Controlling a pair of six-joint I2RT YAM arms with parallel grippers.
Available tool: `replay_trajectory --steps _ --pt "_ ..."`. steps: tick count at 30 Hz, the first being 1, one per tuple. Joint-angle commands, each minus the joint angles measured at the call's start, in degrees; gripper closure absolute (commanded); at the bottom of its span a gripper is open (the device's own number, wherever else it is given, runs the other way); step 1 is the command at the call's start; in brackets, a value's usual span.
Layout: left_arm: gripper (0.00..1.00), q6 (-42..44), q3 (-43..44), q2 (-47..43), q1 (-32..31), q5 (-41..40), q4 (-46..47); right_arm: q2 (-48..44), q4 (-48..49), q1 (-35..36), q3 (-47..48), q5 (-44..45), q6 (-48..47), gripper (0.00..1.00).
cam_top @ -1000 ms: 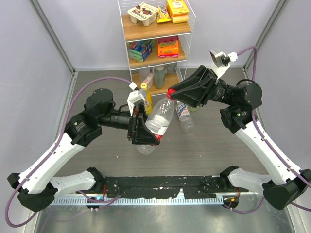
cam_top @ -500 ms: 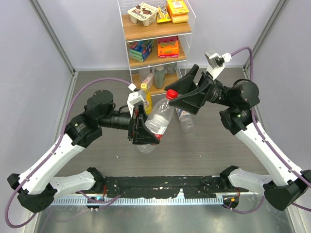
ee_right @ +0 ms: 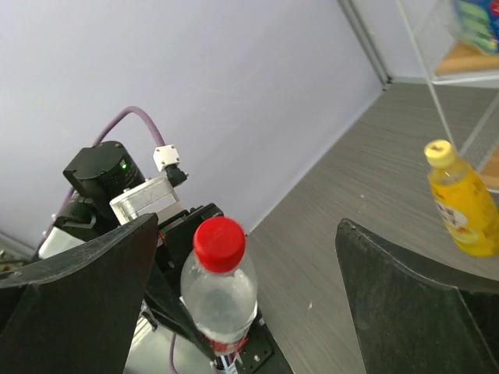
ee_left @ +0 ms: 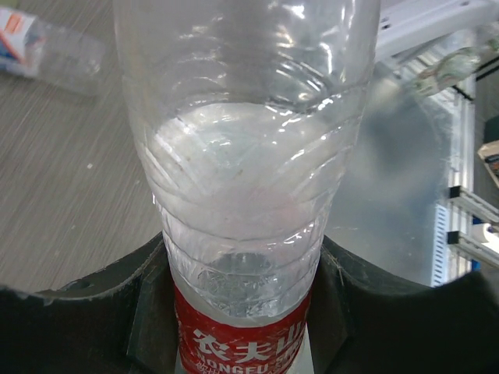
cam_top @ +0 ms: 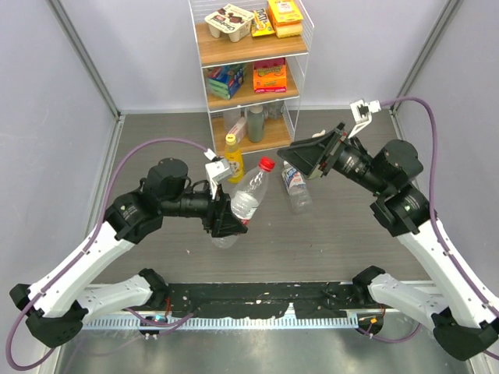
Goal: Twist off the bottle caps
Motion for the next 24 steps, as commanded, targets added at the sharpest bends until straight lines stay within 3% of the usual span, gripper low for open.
replay_trajectory --steps 1,6,11,16,24 --pt "1.0 2.8 -2.9 -1.8 -0.1 -8.8 -3.0 -5.5 -9.2 0.3 -1.4 10.7 -2.2 0.0" --pt "1.0 3.8 -3.3 -0.6 -0.1 -17.6 -4.6 -7.4 -15.4 0.3 -3.3 15.2 -2.9 0.0" --pt "1.0 5.3 -4.2 0.5 -0.2 -21.5 -3.8 -7.6 -17.9 0.3 -4.3 16.4 -3.3 0.0" --pt "1.0 5.7 -4.8 2.7 -0.1 -24.7 -3.8 -8.4 -17.0 0.3 -7.2 18.7 -2.4 0.0" --pt "1.0 5.6 -5.0 7.8 -0.2 -39.9 -3.0 0.5 -12.5 0.3 -3.7 19.0 -1.8 0.0"
